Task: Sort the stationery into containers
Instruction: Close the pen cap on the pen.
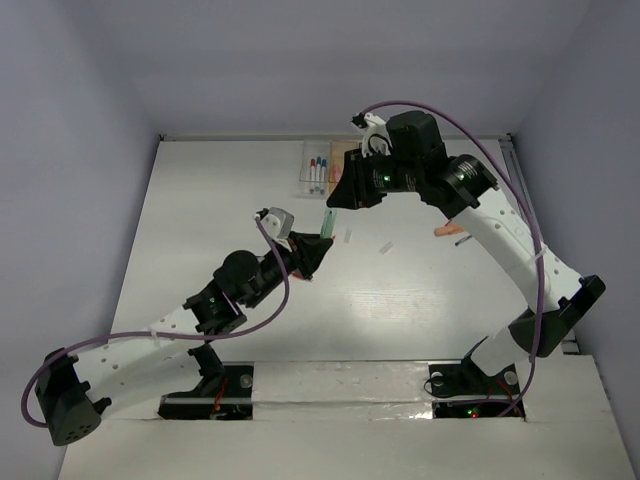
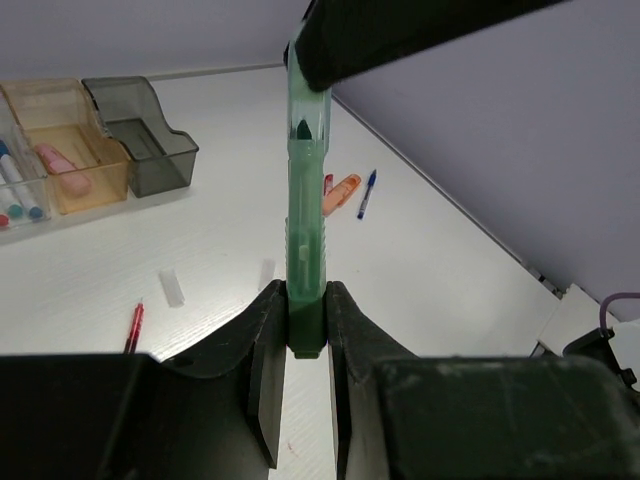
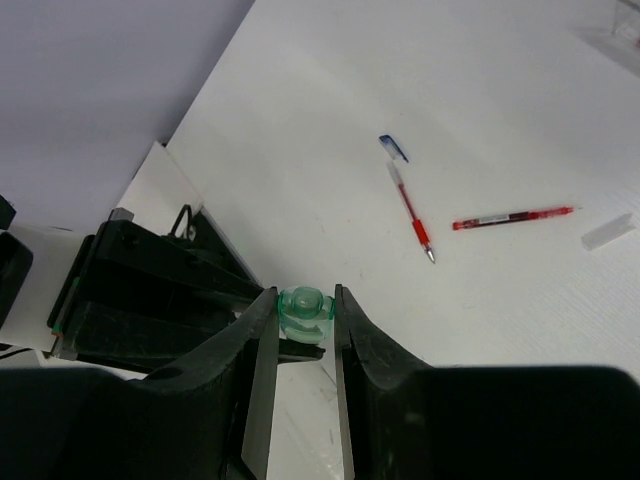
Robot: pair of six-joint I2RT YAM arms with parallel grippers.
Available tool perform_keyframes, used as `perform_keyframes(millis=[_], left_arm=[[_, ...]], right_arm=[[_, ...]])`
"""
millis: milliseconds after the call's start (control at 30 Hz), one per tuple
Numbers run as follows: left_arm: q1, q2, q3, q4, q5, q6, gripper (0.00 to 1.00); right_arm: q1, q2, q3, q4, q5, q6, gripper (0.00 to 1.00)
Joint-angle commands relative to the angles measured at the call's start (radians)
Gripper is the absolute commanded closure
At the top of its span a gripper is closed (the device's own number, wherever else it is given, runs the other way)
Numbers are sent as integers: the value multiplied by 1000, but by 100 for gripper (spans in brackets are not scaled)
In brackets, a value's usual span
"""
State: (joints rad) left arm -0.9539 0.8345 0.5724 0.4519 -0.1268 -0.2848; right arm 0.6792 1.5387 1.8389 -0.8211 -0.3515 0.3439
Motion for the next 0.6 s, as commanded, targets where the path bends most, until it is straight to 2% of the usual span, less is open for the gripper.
perform_keyframes(millis=[0,567], left_arm=[[-11,-25,73,54,-5,10,100],[-11,8,185,45,-79,16,100]], right_arm=[[-15,-32,-64,86,-24,9,100],[66,-160,-380,195,-14,86,100]])
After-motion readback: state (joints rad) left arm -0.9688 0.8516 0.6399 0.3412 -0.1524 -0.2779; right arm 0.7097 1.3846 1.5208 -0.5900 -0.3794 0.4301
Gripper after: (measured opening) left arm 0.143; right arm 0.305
